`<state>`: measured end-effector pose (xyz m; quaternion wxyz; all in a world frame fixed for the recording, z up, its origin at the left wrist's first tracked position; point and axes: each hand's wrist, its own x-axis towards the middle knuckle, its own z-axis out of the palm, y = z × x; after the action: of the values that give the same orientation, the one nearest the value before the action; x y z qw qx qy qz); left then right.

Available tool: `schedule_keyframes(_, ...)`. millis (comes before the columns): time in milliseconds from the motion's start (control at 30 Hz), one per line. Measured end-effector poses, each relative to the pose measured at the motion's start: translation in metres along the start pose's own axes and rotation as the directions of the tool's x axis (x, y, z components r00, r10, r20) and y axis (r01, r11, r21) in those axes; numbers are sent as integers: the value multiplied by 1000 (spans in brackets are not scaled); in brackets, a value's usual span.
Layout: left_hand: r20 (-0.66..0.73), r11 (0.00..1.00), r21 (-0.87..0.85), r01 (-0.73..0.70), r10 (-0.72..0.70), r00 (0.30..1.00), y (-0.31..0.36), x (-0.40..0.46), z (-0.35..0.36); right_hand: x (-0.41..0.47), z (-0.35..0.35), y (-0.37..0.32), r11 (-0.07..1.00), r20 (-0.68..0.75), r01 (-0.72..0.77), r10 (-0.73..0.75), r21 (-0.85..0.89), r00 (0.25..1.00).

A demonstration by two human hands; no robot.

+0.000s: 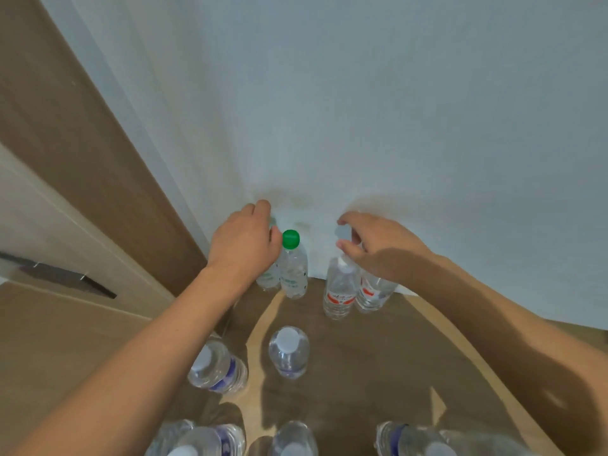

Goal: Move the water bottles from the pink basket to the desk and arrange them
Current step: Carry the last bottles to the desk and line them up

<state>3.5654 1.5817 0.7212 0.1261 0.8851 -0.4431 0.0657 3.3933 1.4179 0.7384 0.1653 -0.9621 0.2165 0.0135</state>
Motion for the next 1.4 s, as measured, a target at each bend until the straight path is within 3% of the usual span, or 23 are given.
schedule_keyframes(100,67,988,-101,-115,122,990,28,-7,-1,-30,-2,31,990,-71,-136,133,-36,989)
schedule_keyframes(233,340,975,-138,-174,212,916,72,-8,12,-42,17,50,950,57,-295,302,-107,952)
schedule_keyframes(467,391,968,-63,-243,248,886,101,-6,39,-35,25,49,926,5,-370,371,-81,929)
schedule_keyframes(1000,317,928,27,-373,346,883,61,20,34,-14,28,22,983,-16,-62,60,-172,998)
schedule_keyframes(1400,296,949,41,-314,289,910,63,20,49,-6,43,28,986,-92,-28,13,-164,996)
